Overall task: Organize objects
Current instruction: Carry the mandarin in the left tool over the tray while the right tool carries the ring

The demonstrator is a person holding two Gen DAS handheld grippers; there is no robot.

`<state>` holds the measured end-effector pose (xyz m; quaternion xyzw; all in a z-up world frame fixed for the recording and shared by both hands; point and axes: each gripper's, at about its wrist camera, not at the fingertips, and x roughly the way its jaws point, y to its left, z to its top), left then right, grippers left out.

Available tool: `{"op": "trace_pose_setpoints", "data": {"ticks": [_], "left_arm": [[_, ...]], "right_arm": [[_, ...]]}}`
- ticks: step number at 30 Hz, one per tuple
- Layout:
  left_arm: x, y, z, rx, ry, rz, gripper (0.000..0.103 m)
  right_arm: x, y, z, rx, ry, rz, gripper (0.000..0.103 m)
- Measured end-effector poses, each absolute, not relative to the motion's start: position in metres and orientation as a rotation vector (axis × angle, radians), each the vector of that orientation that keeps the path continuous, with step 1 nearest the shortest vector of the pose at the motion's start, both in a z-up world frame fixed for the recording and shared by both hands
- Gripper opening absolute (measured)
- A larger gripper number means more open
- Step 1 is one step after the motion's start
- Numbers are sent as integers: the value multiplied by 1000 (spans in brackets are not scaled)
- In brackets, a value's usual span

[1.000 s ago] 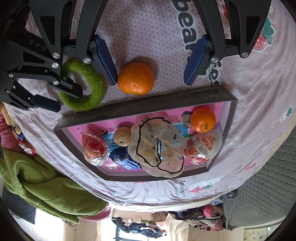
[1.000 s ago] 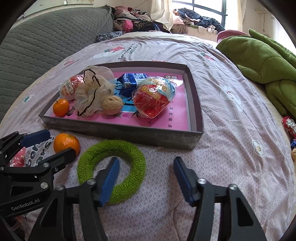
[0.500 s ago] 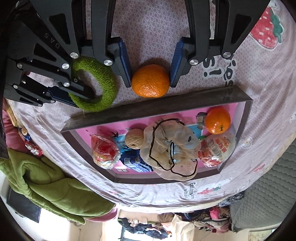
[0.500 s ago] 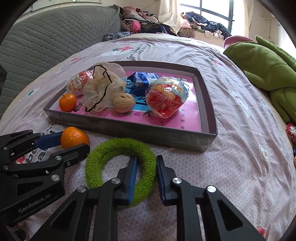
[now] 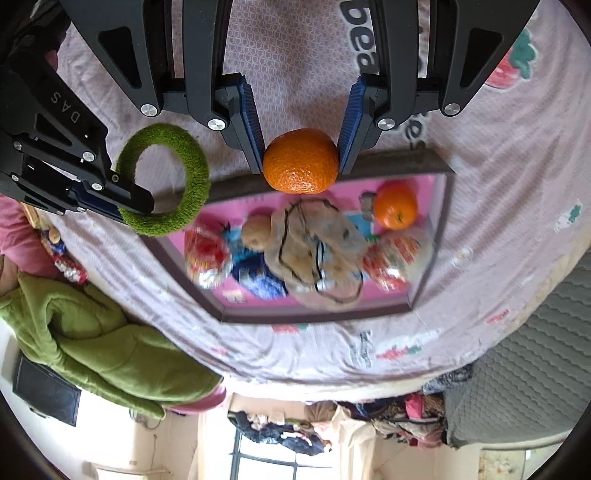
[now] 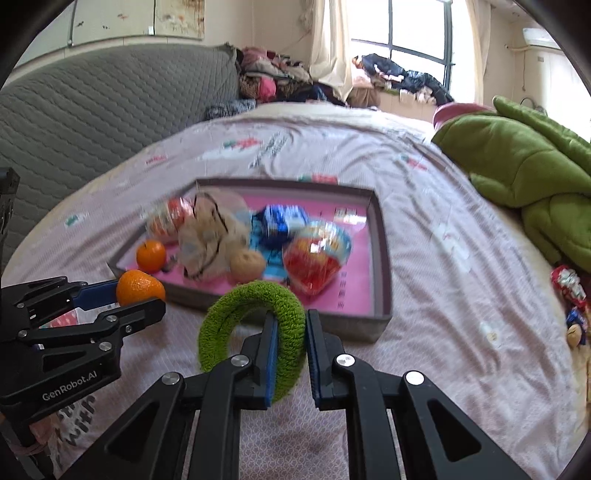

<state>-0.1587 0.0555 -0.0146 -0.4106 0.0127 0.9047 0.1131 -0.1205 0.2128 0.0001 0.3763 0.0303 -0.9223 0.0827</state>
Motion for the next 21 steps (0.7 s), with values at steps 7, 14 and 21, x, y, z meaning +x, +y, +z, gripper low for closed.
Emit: {"op": "trace_pose_setpoints", "data": {"ticks": [7, 14, 21], "left_arm": [[-158, 48, 14, -1151, 39, 2699, 41], [-160, 39, 32, -1110, 12, 2741, 41], [-168, 34, 41, -1087, -7, 2764, 41]], "right_arm": [[-123, 211, 28, 1046, 84, -2783, 14], [-127, 206, 50, 980, 104, -2810, 15], [-135, 203, 66, 934, 104, -2834, 15]]}}
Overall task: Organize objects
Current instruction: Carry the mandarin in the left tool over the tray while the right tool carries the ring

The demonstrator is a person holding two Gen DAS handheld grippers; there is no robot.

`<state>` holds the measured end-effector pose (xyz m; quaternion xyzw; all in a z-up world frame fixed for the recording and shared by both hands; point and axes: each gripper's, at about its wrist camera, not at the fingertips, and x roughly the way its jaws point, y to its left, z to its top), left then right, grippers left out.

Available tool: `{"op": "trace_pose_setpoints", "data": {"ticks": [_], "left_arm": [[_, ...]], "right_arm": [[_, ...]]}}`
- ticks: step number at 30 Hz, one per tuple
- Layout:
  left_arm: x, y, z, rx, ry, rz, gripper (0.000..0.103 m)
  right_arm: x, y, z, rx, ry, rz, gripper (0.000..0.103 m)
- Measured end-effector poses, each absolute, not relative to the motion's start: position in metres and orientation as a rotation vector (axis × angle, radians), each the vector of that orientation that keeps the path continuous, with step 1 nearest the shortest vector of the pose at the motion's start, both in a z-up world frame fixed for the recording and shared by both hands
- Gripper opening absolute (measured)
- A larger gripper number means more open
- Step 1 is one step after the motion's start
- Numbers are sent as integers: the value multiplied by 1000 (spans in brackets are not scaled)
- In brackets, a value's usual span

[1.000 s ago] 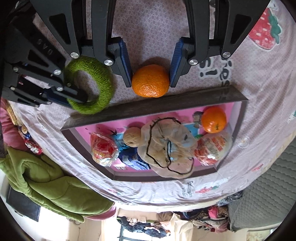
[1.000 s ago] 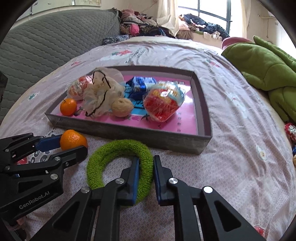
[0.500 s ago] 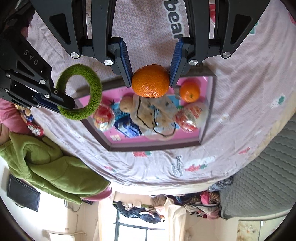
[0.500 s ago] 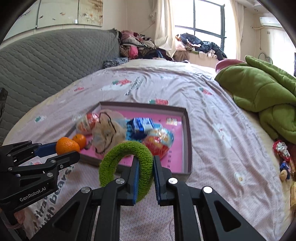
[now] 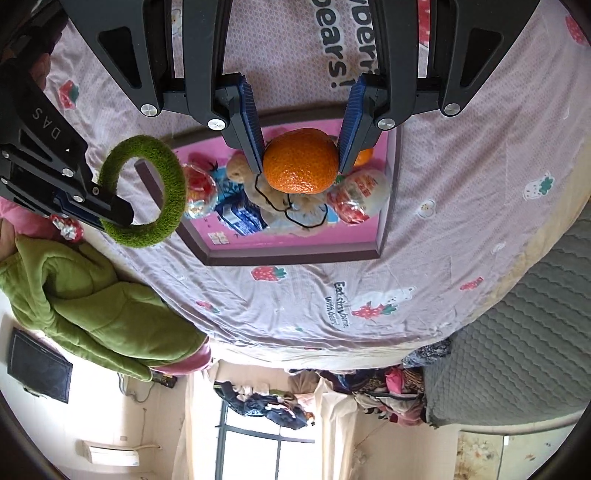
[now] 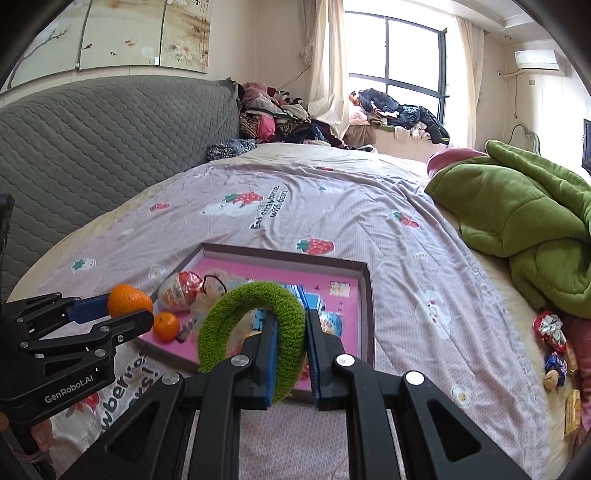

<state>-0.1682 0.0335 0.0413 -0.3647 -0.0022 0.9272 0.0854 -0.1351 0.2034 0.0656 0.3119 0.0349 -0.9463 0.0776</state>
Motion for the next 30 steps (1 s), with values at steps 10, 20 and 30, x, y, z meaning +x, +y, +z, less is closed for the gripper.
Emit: {"op": "trace_pose_setpoints", "data": {"ticks": [10, 20, 30], "left_arm": [[-184, 31, 45, -1073, -30, 2769, 41], [-208, 28, 39, -1087, -25, 2770, 41], [-239, 29, 15, -1143, -16, 2756, 41]], "right_arm": [[-147, 202, 76, 900, 111, -2847, 14], [-175, 203, 78, 902, 107, -2868, 15], [-216, 204, 46, 1013, 104, -2846, 15]]}}
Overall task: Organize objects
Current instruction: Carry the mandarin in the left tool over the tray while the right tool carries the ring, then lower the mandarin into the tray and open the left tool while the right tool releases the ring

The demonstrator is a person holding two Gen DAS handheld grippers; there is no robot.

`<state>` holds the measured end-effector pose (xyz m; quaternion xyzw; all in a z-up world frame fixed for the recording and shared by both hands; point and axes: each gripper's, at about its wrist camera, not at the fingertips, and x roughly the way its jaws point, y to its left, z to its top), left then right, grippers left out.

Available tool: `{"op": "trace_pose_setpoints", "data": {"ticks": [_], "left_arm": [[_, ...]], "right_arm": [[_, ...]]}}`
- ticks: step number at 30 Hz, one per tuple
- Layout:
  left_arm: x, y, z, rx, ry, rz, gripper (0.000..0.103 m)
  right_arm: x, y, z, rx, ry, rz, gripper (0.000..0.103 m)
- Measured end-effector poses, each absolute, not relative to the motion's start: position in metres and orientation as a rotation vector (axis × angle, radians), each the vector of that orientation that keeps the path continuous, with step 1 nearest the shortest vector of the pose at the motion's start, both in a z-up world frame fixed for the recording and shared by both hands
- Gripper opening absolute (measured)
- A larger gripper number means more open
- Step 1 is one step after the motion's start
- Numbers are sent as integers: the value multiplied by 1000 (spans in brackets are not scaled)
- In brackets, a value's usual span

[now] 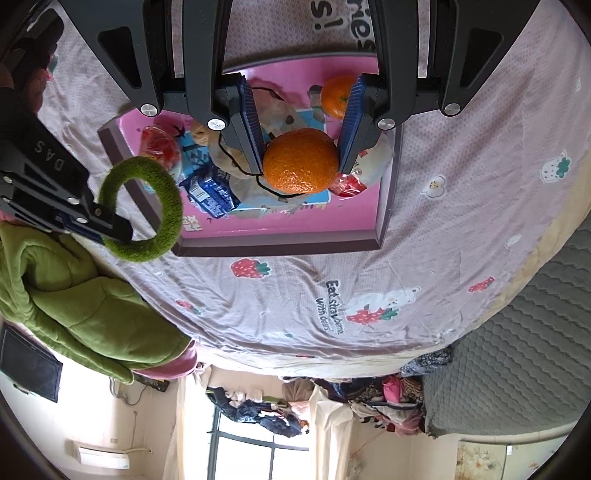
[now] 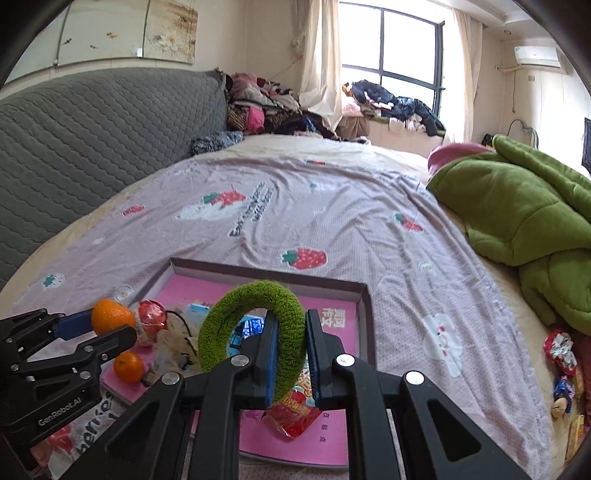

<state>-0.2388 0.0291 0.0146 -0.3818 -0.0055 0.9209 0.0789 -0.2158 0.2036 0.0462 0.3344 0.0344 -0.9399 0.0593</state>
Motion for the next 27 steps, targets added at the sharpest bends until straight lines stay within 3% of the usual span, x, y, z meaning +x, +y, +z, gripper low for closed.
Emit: {"op": "trace_pose_setpoints", "data": {"ticks": [14, 27], "left_arm": [[-262, 38, -22, -1223, 32, 2730, 41], [-273, 36, -41, -1288, 33, 2729, 42]], "right_arm": [[-254, 194, -7, 1174, 120, -2798, 15], [-259, 191, -19, 1213, 150, -2789, 15]]}}
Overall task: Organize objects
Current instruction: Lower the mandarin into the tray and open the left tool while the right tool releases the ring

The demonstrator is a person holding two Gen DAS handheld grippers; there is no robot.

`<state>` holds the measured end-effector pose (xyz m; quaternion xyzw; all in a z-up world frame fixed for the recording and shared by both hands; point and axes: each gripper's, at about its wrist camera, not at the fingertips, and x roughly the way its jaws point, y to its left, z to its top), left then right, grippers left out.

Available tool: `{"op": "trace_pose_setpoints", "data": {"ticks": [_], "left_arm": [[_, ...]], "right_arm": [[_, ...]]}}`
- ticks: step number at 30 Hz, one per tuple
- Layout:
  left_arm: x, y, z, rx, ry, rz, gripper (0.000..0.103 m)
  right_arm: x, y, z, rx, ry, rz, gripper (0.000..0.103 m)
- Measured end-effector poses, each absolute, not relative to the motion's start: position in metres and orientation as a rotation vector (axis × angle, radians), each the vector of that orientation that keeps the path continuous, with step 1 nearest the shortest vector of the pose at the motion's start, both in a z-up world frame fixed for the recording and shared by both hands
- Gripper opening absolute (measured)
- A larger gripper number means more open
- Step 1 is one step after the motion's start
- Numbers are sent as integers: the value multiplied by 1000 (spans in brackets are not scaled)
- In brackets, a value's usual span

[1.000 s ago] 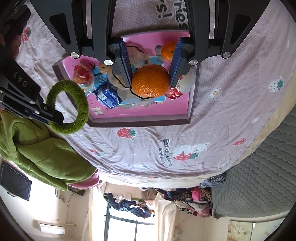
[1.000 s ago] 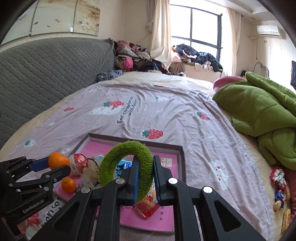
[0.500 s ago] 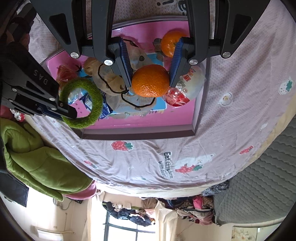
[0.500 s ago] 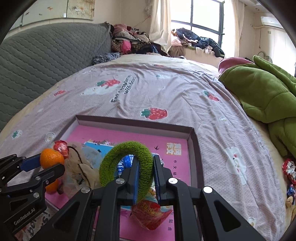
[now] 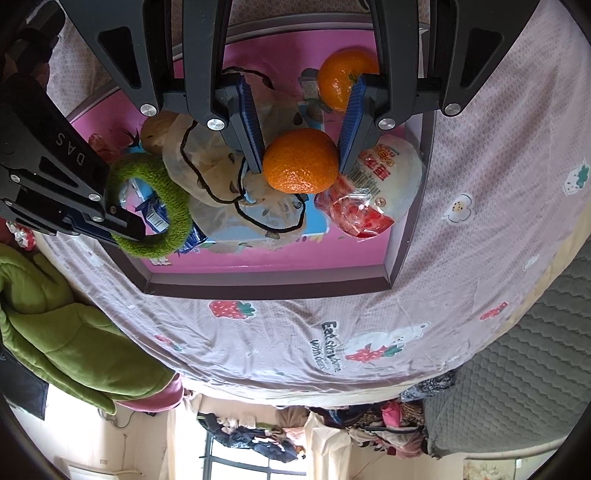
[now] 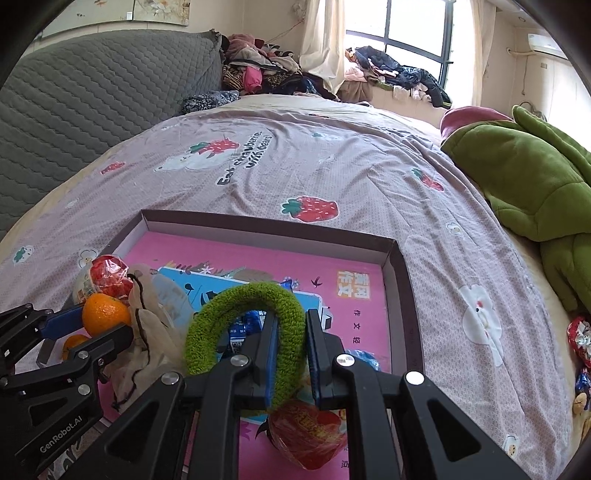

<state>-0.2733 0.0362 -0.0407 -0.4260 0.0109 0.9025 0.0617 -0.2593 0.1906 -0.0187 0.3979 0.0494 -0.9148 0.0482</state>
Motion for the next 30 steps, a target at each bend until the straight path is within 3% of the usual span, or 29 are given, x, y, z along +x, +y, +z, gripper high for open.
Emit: {"op": "trace_pose_setpoints", "data": {"ticks": [13, 18, 21, 30], "left_arm": [[-271, 37, -42, -1311, 39, 2720, 42], [-270, 37, -41, -1309, 42, 2718, 43], [-266, 36, -36, -1290, 30, 2720, 54], [-256, 37, -18, -1260, 33, 2725, 63]], "right_arm": [[-258, 193, -16, 1242, 161, -2795, 17], [-257, 198, -14, 1246, 146, -2795, 31], [-255, 201, -12, 1248, 136, -2798, 36], [-247, 206, 3, 1232, 123, -2810, 43]]}}
